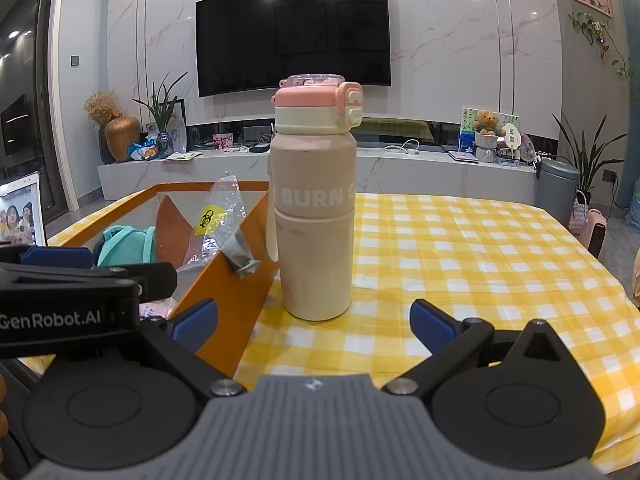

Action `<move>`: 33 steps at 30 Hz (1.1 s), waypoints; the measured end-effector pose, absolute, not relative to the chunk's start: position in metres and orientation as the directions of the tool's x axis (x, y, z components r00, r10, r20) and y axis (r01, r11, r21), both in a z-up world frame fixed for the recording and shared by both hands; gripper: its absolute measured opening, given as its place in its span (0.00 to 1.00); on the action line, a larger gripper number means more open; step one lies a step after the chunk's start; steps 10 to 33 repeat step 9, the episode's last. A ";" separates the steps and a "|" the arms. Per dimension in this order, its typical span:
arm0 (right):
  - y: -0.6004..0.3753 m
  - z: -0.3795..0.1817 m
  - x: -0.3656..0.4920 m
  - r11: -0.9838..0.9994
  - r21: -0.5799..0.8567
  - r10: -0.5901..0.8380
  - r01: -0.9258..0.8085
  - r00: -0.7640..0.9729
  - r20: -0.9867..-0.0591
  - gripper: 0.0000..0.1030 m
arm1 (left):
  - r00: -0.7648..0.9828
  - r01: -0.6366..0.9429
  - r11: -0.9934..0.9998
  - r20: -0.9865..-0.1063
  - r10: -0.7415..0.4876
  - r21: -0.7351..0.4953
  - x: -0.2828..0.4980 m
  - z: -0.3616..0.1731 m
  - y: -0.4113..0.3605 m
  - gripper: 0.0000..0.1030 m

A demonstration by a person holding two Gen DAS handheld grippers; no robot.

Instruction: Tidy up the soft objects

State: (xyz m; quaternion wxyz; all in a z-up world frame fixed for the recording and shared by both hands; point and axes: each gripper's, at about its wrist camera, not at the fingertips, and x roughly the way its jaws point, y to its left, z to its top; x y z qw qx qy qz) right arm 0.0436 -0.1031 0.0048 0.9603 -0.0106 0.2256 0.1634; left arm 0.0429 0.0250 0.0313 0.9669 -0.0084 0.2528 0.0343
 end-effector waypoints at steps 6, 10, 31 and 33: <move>-0.103 0.005 0.043 0.946 0.053 0.309 -0.318 0.845 -0.437 0.97 | 0.870 -0.070 0.998 -0.489 0.063 0.003 0.043 0.031 0.025 0.93; -0.103 0.005 0.043 0.946 0.055 0.310 -0.319 0.845 -0.436 0.97 | 0.870 -0.072 0.997 -0.488 0.064 0.003 0.043 0.031 0.025 0.93; -0.103 0.005 0.043 0.946 0.055 0.310 -0.319 0.845 -0.436 0.97 | 0.870 -0.072 0.997 -0.488 0.064 0.003 0.043 0.031 0.025 0.93; -0.103 0.005 0.043 0.946 0.055 0.310 -0.319 0.845 -0.436 0.97 | 0.870 -0.072 0.997 -0.488 0.064 0.003 0.043 0.031 0.025 0.93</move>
